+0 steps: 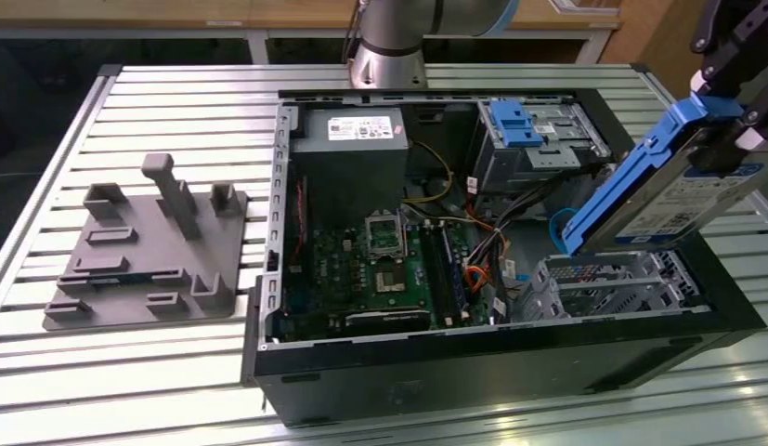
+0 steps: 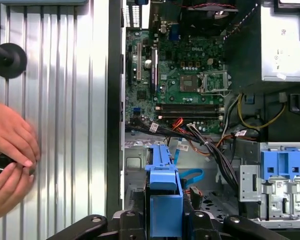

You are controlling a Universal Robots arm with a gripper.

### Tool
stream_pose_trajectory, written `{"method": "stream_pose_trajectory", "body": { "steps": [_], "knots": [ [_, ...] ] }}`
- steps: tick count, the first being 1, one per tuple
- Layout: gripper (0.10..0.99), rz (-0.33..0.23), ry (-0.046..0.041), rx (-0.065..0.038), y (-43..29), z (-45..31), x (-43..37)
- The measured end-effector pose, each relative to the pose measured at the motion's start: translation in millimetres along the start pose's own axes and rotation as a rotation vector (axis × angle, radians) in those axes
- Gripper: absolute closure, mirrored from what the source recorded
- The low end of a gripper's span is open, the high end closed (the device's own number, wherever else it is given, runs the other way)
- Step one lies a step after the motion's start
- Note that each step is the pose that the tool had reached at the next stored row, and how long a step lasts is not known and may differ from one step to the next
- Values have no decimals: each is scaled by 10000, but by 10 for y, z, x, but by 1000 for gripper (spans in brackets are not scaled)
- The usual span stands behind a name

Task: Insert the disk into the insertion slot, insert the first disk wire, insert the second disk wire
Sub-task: 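Insert the disk into the insertion slot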

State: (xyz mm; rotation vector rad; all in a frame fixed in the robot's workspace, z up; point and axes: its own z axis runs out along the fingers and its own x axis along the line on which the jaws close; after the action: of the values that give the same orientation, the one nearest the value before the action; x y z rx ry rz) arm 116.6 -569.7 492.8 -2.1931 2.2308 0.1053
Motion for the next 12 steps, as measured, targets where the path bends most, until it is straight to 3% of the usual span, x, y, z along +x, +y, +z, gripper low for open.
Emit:
{"method": "stream_pose_trajectory", "body": {
  "steps": [2, 8, 12],
  "knots": [
    [725, -4, -105, -1, 0, 1, 4],
    [725, -4, -107, 0, 0, 0, 3],
    [725, -8, -110, 62, 0, 3, 4]
  ]
}}
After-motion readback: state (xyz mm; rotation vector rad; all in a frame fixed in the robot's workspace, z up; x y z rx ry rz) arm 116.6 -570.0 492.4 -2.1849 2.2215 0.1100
